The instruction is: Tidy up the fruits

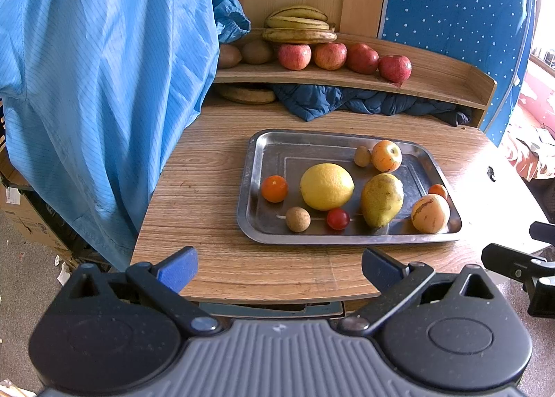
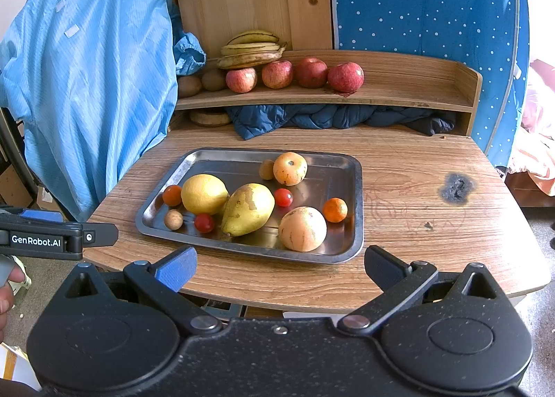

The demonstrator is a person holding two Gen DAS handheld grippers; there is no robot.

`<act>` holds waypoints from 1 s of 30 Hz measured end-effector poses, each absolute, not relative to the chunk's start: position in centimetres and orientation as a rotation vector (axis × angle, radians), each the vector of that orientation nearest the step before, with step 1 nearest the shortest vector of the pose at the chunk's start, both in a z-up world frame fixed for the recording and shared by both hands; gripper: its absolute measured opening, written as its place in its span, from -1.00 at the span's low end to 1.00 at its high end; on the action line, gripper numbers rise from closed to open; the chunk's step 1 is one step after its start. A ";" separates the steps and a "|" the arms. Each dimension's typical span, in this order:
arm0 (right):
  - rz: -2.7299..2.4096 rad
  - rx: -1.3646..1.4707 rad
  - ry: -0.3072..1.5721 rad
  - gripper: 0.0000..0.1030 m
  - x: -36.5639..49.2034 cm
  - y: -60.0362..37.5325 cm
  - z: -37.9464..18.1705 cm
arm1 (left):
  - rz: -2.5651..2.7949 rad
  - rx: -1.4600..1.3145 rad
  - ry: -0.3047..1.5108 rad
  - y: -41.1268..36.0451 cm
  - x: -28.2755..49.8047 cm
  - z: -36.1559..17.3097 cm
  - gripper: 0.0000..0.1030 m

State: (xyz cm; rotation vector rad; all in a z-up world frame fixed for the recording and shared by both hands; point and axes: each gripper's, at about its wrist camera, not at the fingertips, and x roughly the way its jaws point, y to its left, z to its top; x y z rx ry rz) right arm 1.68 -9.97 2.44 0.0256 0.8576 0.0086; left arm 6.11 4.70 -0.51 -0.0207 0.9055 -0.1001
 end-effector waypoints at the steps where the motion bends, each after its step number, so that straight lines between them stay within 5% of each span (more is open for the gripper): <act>1: 0.009 0.026 0.858 0.99 1.7 -10.0 2.4 | -0.100 -0.021 0.905 4.7 6.1 -0.5 0.99; 30: -0.014 0.023 0.879 0.99 2.8 -9.5 1.4 | -0.128 -0.035 0.934 5.6 7.8 -1.6 0.99</act>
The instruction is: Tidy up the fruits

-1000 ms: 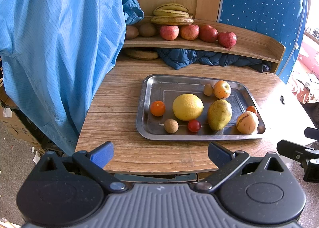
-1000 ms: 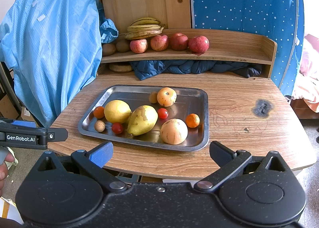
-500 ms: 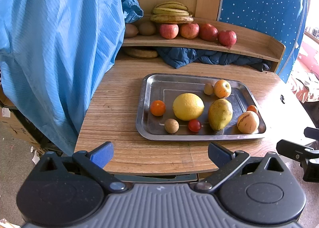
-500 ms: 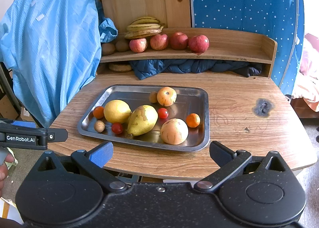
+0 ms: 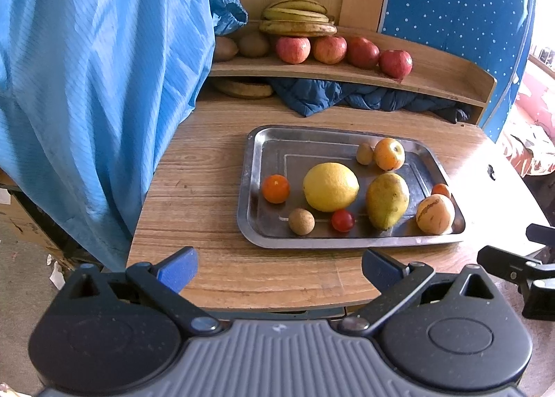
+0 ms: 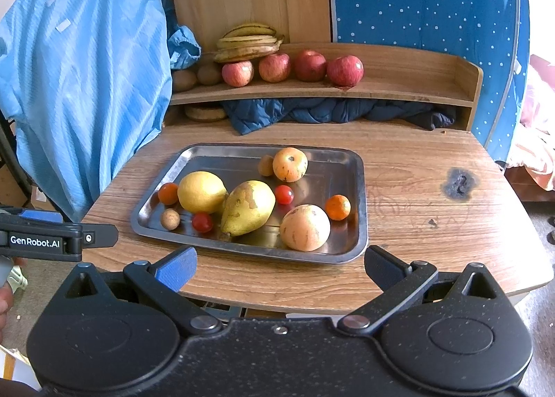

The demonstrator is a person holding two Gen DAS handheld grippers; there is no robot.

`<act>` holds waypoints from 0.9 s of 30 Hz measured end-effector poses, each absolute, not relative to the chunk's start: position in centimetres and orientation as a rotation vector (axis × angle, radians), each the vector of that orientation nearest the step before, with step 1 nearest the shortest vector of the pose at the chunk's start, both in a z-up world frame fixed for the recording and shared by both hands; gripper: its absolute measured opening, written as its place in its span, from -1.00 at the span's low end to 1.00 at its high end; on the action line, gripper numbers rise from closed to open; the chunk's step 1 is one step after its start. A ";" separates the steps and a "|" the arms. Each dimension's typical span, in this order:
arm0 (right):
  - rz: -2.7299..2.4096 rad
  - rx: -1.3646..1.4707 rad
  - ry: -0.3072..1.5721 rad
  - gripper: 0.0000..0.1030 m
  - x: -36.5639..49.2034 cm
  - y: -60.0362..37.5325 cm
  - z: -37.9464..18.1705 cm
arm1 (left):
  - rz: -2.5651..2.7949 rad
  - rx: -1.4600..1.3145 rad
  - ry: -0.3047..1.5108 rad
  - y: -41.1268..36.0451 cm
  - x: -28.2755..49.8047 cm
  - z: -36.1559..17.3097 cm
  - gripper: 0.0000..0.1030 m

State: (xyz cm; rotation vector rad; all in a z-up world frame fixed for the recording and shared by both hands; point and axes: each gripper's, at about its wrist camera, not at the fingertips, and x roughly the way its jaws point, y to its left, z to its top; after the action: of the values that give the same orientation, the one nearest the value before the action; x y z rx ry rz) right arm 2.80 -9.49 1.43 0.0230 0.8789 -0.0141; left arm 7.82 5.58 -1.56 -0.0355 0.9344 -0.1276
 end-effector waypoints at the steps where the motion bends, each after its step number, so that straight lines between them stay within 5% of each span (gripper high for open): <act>1: -0.016 0.022 0.880 0.99 2.9 -9.4 1.4 | -0.129 -0.038 0.938 5.7 8.0 -1.6 0.99; 27: -0.095 0.024 0.906 0.99 3.7 -7.5 0.7 | -0.214 -0.037 0.976 6.2 10.0 -2.9 0.99</act>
State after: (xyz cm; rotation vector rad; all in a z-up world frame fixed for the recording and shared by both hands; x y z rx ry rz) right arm 3.68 -7.46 0.68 0.0237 0.9056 -0.0947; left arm 9.97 6.21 -2.94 -0.0372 0.9759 -0.2139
